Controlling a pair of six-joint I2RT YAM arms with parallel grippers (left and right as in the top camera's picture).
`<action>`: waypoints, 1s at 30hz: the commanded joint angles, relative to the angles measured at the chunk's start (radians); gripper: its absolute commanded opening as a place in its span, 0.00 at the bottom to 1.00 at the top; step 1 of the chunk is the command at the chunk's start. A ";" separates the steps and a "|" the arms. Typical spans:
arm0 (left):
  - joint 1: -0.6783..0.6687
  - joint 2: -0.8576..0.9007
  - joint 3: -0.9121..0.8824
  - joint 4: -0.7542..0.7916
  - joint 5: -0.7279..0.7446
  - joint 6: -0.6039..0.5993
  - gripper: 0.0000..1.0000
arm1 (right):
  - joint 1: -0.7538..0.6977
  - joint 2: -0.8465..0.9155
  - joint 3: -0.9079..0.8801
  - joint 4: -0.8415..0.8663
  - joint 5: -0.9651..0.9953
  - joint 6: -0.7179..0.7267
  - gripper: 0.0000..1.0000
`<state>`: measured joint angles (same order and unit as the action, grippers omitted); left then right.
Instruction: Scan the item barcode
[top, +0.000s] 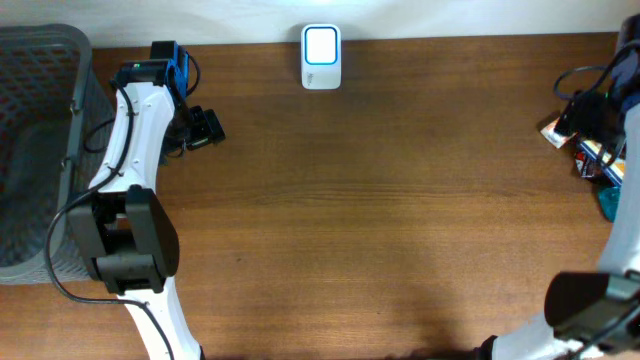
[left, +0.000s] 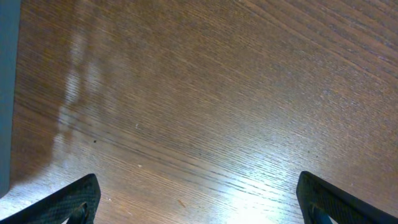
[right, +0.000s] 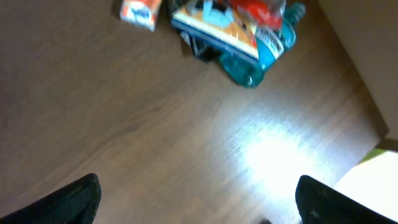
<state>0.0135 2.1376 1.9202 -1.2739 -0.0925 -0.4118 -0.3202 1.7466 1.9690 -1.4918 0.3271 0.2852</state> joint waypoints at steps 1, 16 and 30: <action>0.001 -0.006 -0.005 -0.001 0.007 0.000 0.99 | 0.000 -0.197 -0.179 0.072 -0.031 0.012 0.99; 0.001 -0.006 -0.005 -0.001 0.007 0.000 0.99 | 0.000 -1.015 -1.033 0.396 -0.432 0.012 0.98; 0.001 -0.006 -0.005 -0.001 0.007 0.000 0.99 | -0.001 -1.042 -1.049 0.285 -0.449 -0.029 0.99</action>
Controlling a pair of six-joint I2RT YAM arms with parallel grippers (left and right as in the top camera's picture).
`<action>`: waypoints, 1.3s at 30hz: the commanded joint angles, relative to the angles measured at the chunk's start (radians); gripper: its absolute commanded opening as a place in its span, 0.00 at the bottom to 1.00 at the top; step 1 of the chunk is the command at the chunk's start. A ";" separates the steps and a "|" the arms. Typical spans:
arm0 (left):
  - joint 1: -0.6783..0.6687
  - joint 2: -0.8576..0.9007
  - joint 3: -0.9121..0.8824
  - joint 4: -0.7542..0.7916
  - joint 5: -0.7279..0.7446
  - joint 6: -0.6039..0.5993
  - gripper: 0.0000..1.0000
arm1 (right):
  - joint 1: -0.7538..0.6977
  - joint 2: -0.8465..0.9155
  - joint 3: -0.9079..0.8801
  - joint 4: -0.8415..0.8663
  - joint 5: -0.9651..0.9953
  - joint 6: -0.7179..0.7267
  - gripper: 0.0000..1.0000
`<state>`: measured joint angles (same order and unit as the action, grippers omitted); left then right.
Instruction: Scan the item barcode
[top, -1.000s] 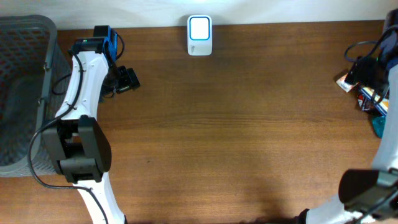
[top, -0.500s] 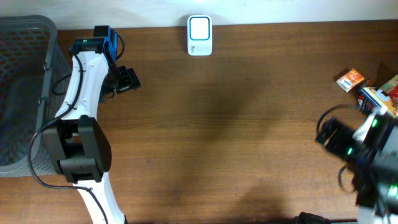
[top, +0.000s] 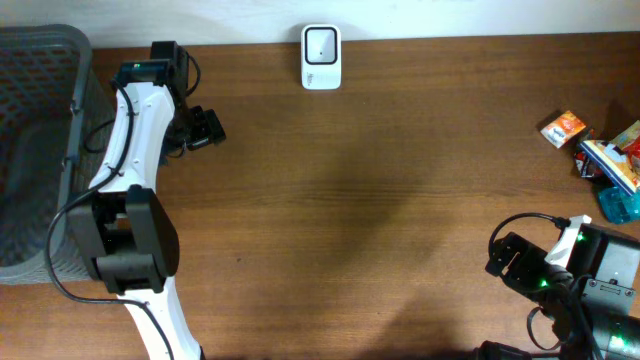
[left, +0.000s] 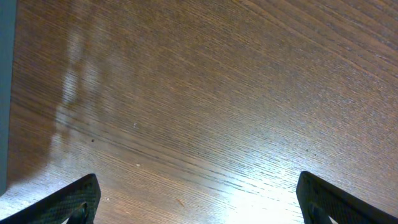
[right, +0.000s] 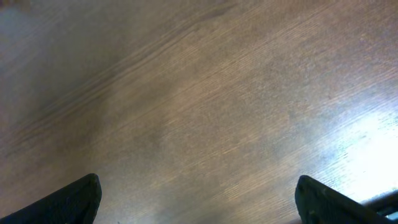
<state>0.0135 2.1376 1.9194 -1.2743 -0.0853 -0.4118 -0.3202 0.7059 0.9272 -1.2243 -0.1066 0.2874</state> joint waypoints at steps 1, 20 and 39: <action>0.001 -0.006 -0.004 -0.001 0.000 0.000 0.99 | 0.000 -0.001 -0.007 0.027 -0.054 -0.080 0.98; 0.001 -0.006 -0.004 -0.001 0.000 0.000 0.99 | 0.303 -0.466 -0.514 0.646 -0.234 -0.209 0.98; 0.001 -0.006 -0.004 -0.001 0.000 0.000 0.99 | 0.308 -0.702 -0.843 1.011 -0.203 -0.205 0.98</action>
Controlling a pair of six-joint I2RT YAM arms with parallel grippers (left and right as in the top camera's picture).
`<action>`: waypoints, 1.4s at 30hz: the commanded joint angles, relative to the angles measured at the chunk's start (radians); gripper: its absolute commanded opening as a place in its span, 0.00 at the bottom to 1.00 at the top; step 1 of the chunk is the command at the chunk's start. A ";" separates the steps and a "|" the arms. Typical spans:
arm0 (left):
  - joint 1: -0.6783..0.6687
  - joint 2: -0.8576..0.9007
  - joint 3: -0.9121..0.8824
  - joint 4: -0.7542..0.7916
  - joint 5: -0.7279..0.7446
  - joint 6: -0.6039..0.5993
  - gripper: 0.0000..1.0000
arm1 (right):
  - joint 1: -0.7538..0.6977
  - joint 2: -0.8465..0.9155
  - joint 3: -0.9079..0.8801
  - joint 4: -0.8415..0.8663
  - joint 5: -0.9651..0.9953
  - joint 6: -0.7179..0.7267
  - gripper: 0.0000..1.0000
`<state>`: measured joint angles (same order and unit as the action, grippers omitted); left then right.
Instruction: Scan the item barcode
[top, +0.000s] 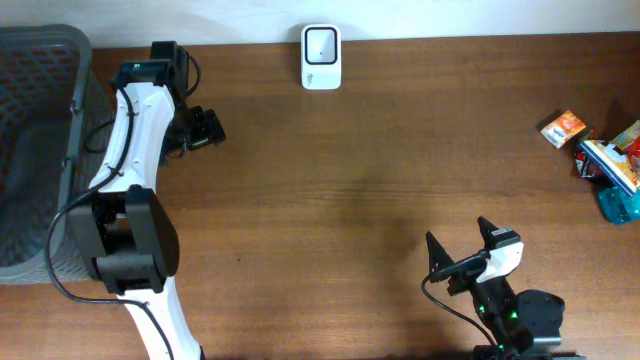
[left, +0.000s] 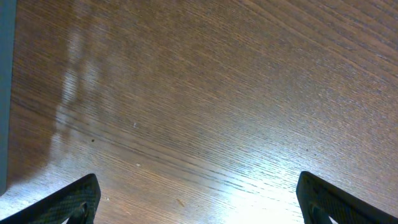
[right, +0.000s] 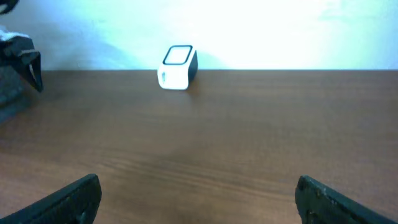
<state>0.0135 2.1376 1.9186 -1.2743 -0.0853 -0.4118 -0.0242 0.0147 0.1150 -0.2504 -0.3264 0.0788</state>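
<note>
The white barcode scanner (top: 321, 43) stands at the table's back edge; the right wrist view shows the scanner (right: 178, 67) far ahead. The items lie in a heap (top: 610, 160) at the far right edge, with a small orange box (top: 563, 127) beside it. My right gripper (top: 462, 245) is near the front edge, far from the heap, open and empty (right: 199, 199), facing the scanner. My left gripper (top: 207, 128) hangs open over bare wood (left: 199, 202) at the back left.
A dark mesh basket (top: 40, 150) fills the left edge, right beside the left arm. The brown wooden table (top: 350, 200) stretches between the two arms. A pale wall runs behind the scanner.
The right arm has moved from the front right corner to the left along the front edge. Its camera now looks level across the table at the scanner. The left arm has not moved.
First my right gripper was open over the heap of items at the right edge, with the scanner's screen lit. Then it was at the front right corner, empty, the screen dim. Now it faces the scanner from the front edge, still empty.
</note>
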 joint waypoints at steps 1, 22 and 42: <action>0.001 -0.006 -0.003 -0.001 0.000 0.000 0.99 | 0.018 -0.011 -0.039 0.054 0.031 0.011 0.98; 0.001 -0.006 -0.003 -0.001 0.000 0.000 0.99 | 0.037 -0.011 -0.109 0.179 0.251 0.014 0.98; 0.001 -0.006 -0.003 -0.001 0.000 0.001 0.99 | 0.037 -0.011 -0.109 0.172 0.309 0.014 0.98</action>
